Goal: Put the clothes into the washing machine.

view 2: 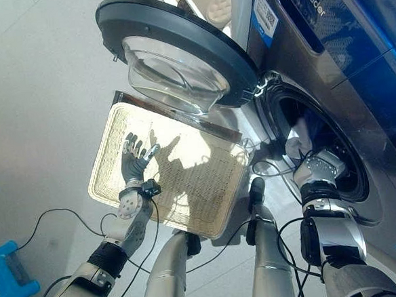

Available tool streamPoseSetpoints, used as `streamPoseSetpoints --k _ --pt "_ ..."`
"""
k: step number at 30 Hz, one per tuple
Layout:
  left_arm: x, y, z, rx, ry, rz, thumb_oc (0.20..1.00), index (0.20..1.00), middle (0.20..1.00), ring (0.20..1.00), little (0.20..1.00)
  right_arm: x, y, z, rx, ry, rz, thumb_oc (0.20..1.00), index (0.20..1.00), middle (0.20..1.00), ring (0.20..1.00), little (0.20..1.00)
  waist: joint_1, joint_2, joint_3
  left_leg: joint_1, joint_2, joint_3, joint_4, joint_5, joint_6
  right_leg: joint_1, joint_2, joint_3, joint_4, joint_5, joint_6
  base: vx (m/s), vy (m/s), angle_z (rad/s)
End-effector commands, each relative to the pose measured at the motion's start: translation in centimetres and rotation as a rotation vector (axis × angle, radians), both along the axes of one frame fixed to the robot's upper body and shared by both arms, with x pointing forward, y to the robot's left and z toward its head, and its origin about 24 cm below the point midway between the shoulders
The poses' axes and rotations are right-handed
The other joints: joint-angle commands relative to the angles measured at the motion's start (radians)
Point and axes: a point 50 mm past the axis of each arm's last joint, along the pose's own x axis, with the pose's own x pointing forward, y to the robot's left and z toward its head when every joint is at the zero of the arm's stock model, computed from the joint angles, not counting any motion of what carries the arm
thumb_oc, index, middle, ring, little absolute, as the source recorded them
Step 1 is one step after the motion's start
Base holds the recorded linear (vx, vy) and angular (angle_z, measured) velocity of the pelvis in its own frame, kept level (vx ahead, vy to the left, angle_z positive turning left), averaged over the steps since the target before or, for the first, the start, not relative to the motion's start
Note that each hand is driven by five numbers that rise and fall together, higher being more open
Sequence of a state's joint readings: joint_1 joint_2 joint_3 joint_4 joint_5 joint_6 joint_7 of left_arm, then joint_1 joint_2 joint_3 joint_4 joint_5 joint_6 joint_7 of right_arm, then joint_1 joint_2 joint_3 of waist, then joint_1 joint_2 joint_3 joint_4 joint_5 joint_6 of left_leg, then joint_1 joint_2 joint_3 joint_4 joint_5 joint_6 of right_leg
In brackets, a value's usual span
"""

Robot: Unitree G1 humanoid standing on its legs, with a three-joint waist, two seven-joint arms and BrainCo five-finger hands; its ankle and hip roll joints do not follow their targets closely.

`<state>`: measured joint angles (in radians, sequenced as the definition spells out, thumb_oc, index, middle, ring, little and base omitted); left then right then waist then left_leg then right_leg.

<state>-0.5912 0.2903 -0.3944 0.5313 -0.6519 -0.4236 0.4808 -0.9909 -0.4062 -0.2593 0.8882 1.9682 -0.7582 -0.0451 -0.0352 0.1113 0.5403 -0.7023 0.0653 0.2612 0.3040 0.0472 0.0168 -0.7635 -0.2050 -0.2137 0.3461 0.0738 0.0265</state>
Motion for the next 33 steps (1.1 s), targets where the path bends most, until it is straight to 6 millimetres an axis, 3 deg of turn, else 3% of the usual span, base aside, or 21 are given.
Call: streamPoseSetpoints --k 1,9,13,18,21,22,23,24,27,28,33 --pt "0.1 -0.3 1.3 -0.013 -0.056 -0.012 1.000 1.000 1.000 1.000 1.000 -1.4 -1.9 1.4 -0.014 -0.033 -0.102 0.200 0.200 0.200 0.200 0.200 0.030 0.020 -0.020 0.040 -0.056 0.024 0.027 -0.123 -0.060 0.012 -0.010 -0.070 0.114 -0.090 0.101 0.02 -0.048 0.00" --pt "-0.2 -0.1 1.2 -0.004 -0.060 -0.022 1.000 1.000 1.000 1.000 1.000 -2.2 -2.5 2.5 0.049 -0.045 -0.196 0.200 0.200 0.200 0.200 0.200 0.035 0.024 -0.020 0.042 -0.057 0.021 0.032 -0.125 -0.062 0.019 -0.011 -0.074 0.118 -0.097 0.097 0.00 -0.010 0.00" --pt "-0.7 0.2 1.1 -0.020 -0.060 -0.031 1.000 1.000 1.000 1.000 1.000 -3.1 -4.0 3.8 -0.014 -0.055 -0.270 0.200 0.200 0.200 0.200 0.200 0.037 0.035 -0.020 0.040 -0.059 0.017 0.036 -0.125 -0.063 0.016 -0.015 -0.074 0.120 -0.097 0.095 0.02 -0.006 0.00" --pt "-1.2 0.0 0.5 -0.026 -0.041 -0.031 1.000 1.000 1.000 1.000 1.000 -2.7 -4.1 4.4 -0.114 -0.008 -0.219 0.200 0.200 0.200 0.200 0.200 0.034 0.035 -0.020 0.036 -0.056 0.017 0.042 -0.126 -0.062 0.008 -0.012 -0.068 0.130 -0.102 0.092 0.00 0.000 0.00" --pt "-1.3 -0.2 0.2 -0.017 -0.035 -0.036 1.000 1.000 1.000 1.000 1.000 -2.0 -3.4 4.0 -0.209 0.120 -0.125 0.200 0.200 0.200 0.200 0.200 0.035 0.032 -0.020 0.039 -0.055 0.019 0.042 -0.124 -0.058 0.011 -0.015 -0.071 0.127 -0.100 0.090 0.00 0.000 0.00" --pt "-1.3 -0.3 0.0 -0.012 -0.031 -0.039 1.000 1.000 1.000 1.000 1.000 -1.7 -3.2 3.7 -0.244 0.151 -0.101 0.485 0.485 0.485 0.485 0.485 0.036 0.033 -0.020 0.040 -0.055 0.017 0.043 -0.124 -0.057 0.012 -0.016 -0.071 0.129 -0.101 0.089 0.00 0.000 0.00" --pt "-1.3 -0.4 0.0 -0.010 -0.028 -0.040 1.000 1.000 1.000 1.000 1.000 -1.5 -2.9 3.4 -0.274 0.174 -0.079 0.918 0.918 0.918 0.918 0.918 0.038 0.033 -0.020 0.041 -0.056 0.017 0.045 -0.126 -0.057 0.015 -0.017 -0.072 0.129 -0.102 0.089 0.00 0.000 0.00" --pt "-1.2 -0.4 -0.2 -0.009 -0.021 -0.041 1.000 1.000 1.000 1.000 1.000 -1.2 -2.7 3.1 -0.315 0.208 -0.051 1.000 1.000 1.000 1.000 1.000 0.037 0.034 -0.020 0.044 -0.056 0.017 0.046 -0.127 -0.057 0.018 -0.016 -0.072 0.129 -0.105 0.087 0.00 0.000 0.00" --pt "-1.1 -0.5 -0.7 -0.003 -0.003 -0.043 1.000 1.000 1.000 1.000 1.000 -0.7 -2.2 1.8 -0.424 0.317 0.011 1.000 1.000 1.000 1.000 1.000 0.039 0.034 -0.020 0.054 -0.055 0.015 0.051 -0.128 -0.056 0.033 -0.018 -0.075 0.134 -0.111 0.084 0.01 0.020 -0.01" --pt "-1.1 -0.4 -1.2 0.003 0.014 -0.042 1.000 1.000 1.000 1.000 1.000 -0.4 -1.7 -0.2 -0.487 0.413 0.065 1.000 1.000 1.000 1.000 1.000 0.041 0.030 -0.020 0.067 -0.053 0.015 0.057 -0.133 -0.055 0.047 -0.018 -0.079 0.138 -0.117 0.083 0.00 0.000 0.00" --pt "-1.0 -0.8 -2.1 0.022 0.039 -0.039 1.000 1.000 1.000 1.000 1.000 -0.2 -0.1 -3.7 -0.606 0.581 0.155 1.000 1.000 1.000 1.000 1.000 0.044 0.021 -0.020 0.095 -0.048 0.015 0.057 -0.135 -0.051 0.081 -0.017 -0.085 0.138 -0.125 0.078 0.01 0.017 0.05"
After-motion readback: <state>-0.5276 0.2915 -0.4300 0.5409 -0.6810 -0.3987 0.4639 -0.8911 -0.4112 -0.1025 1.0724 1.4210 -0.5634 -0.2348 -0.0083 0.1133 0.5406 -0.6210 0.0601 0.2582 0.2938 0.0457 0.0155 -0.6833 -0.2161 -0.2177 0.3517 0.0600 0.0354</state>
